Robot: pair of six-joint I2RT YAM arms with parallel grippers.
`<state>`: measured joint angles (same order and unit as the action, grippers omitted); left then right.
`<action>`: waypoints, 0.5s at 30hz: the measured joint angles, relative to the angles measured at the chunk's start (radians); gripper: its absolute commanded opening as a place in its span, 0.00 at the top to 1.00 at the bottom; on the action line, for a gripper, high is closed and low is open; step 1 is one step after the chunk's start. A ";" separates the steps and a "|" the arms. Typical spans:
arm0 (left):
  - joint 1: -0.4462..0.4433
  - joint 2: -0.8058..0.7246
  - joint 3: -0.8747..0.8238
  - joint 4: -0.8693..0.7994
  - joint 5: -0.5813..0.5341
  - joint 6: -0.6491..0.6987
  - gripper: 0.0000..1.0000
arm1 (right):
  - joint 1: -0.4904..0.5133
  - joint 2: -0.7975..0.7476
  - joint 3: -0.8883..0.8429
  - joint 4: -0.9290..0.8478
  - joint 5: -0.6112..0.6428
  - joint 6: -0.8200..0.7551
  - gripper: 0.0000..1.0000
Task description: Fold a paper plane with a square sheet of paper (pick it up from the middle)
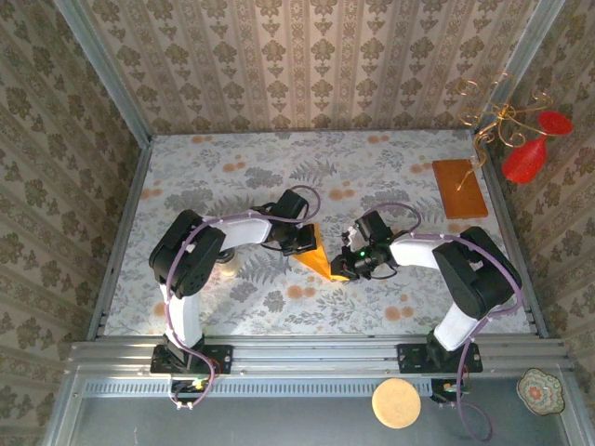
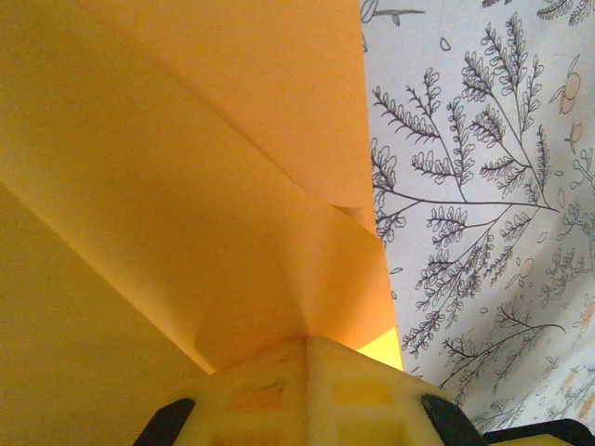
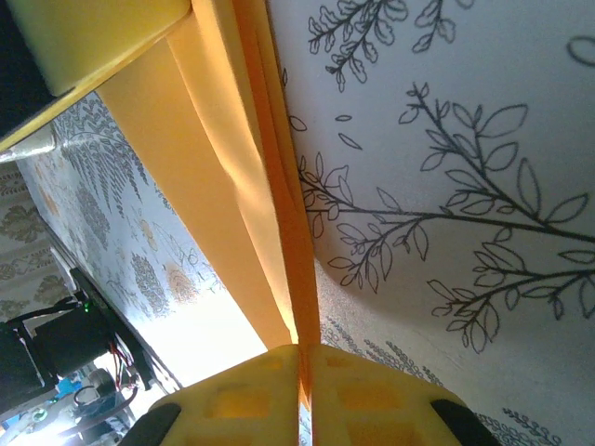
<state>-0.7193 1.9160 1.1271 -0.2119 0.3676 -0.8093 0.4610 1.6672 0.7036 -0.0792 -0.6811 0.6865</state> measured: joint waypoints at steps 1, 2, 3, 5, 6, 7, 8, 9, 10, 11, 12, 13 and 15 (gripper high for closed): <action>0.000 0.000 0.000 0.001 0.001 0.000 0.95 | 0.000 0.000 0.000 0.000 0.000 0.000 0.89; 0.000 0.000 0.000 0.001 0.002 -0.001 0.94 | 0.000 0.002 0.000 0.000 0.000 -0.001 0.89; 0.000 0.000 -0.001 0.002 0.003 -0.002 0.94 | 0.000 0.004 0.000 0.000 0.000 -0.002 0.89; 0.000 0.000 -0.001 0.004 0.003 -0.002 0.93 | 0.002 0.011 0.000 0.002 0.000 -0.003 0.88; 0.001 0.000 -0.001 0.004 0.003 -0.002 0.92 | 0.004 0.018 0.000 0.003 0.000 -0.003 0.87; 0.001 0.000 -0.002 0.005 0.003 -0.003 0.92 | 0.005 0.023 0.000 0.005 0.000 -0.003 0.87; 0.001 0.000 -0.002 0.005 0.004 -0.003 0.91 | 0.006 0.031 0.000 0.008 0.000 -0.003 0.86; 0.001 0.000 -0.002 0.005 0.004 -0.004 0.91 | 0.006 0.033 0.000 0.010 -0.004 -0.003 0.85; 0.001 0.000 -0.002 0.005 0.004 -0.005 0.91 | 0.006 0.033 0.000 0.010 -0.005 -0.004 0.83; 0.001 0.000 -0.002 0.005 0.004 -0.006 0.91 | 0.006 0.032 0.000 0.011 -0.007 -0.006 0.81; 0.001 0.000 -0.003 0.006 0.004 -0.006 0.91 | 0.006 0.032 0.000 0.013 -0.008 -0.007 0.79; 0.001 0.000 -0.005 0.009 0.004 -0.006 0.90 | 0.006 0.029 0.000 0.014 -0.009 -0.010 0.77; 0.001 -0.001 -0.008 0.015 0.005 -0.006 0.90 | 0.006 0.015 0.000 0.010 0.003 -0.011 0.74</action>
<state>-0.7181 1.9152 1.1187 -0.1967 0.3729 -0.8154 0.4675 1.6821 0.7040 -0.0689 -0.6785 0.6750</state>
